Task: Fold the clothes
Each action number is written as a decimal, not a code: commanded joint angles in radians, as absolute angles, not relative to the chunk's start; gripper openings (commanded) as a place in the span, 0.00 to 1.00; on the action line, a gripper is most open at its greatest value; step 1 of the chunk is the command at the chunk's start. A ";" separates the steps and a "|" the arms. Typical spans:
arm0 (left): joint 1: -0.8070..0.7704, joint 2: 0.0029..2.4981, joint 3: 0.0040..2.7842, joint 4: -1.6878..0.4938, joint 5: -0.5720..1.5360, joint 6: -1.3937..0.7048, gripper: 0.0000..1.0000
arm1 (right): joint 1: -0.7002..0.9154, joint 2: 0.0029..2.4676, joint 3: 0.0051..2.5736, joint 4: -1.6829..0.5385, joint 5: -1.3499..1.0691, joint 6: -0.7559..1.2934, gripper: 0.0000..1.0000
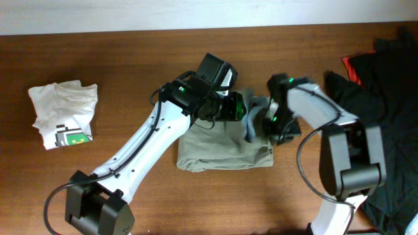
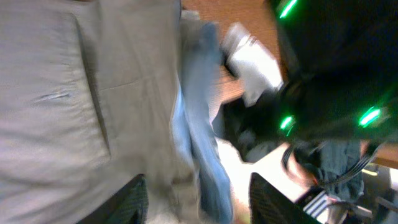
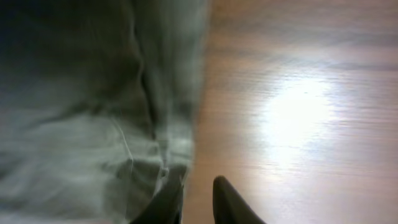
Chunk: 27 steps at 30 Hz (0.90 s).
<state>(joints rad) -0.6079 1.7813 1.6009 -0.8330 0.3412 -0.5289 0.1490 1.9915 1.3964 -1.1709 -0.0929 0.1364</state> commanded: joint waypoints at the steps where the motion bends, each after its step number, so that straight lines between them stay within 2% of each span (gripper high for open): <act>1: -0.612 1.788 1.619 -0.823 0.381 -0.514 0.55 | 0.064 1.979 1.670 -1.301 -0.064 0.130 0.23; 5: -0.550 1.788 1.620 -0.825 0.345 -0.499 0.55 | 0.028 1.979 2.014 -1.520 -0.039 0.115 0.23; 9: -0.448 1.792 1.619 -0.817 0.084 -0.500 0.57 | 0.089 1.983 2.033 -1.605 -0.299 -0.075 0.22; 12: -0.373 1.870 1.619 -0.711 0.034 -0.433 0.57 | 0.190 1.983 1.925 -1.575 -0.330 -0.062 0.22; 18: -0.361 2.091 1.619 -0.638 0.064 -0.335 0.57 | 0.334 1.983 1.608 -1.400 -0.362 0.043 0.22; 23: -0.361 2.193 1.619 -0.744 0.063 -0.335 0.60 | 0.364 1.983 1.345 -1.228 -0.341 0.092 0.22; 27: -0.361 2.199 1.619 -0.900 0.064 -0.336 0.61 | 0.321 1.983 1.199 -1.088 -0.114 0.259 0.21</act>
